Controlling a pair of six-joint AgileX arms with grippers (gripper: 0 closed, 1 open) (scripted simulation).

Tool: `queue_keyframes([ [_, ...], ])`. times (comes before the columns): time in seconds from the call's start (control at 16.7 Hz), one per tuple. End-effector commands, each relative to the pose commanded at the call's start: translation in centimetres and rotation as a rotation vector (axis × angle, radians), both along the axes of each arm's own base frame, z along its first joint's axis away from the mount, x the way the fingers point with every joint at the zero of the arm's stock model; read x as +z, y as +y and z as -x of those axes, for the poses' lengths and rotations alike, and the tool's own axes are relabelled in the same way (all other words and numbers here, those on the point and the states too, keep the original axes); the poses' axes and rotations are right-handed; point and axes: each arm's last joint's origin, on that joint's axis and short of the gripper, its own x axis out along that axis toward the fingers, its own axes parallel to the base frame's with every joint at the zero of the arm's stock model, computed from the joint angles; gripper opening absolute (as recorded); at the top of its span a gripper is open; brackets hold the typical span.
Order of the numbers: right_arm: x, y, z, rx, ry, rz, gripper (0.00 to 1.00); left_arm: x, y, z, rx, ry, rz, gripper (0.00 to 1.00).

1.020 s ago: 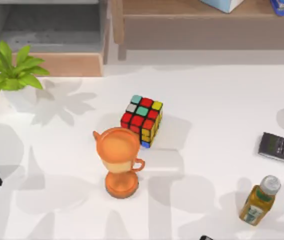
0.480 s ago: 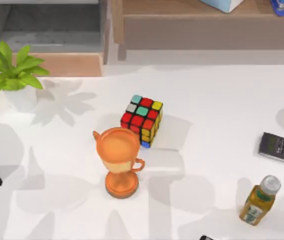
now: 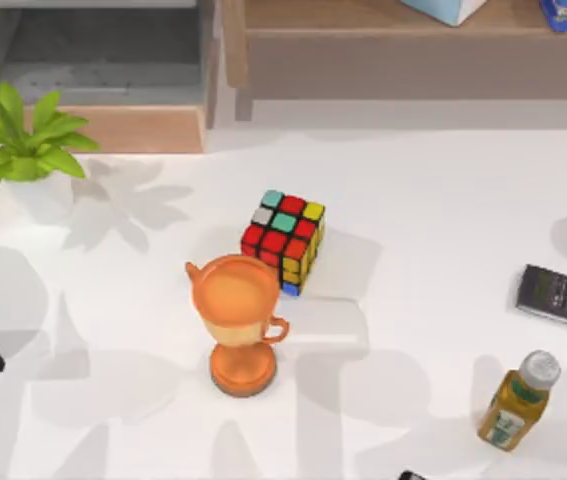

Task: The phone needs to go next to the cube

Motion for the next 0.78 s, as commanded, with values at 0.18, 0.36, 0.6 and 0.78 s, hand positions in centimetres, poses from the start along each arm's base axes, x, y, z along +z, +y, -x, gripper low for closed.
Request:
queue_keyframes([
  [0.18,-1.2,-0.1,0.0,-0.004,0.003,-0.002,1.00,0.0,0.0,0.0,0.000,0.000,0.000,1.00],
  [0.36,-3.3,-0.2,-0.1,-0.004,-0.002,0.001,1.00,0.0,0.0,0.0,0.000,0.000,0.000,1.00],
  [0.6,-4.0,-0.2,-0.1,-0.004,0.002,-0.001,1.00,0.0,0.0,0.0,0.000,0.000,0.000,1.00],
  [0.78,-4.0,-0.2,-0.1,-0.004,0.002,-0.001,0.85,0.0,0.0,0.0,0.000,0.000,0.000,1.00],
])
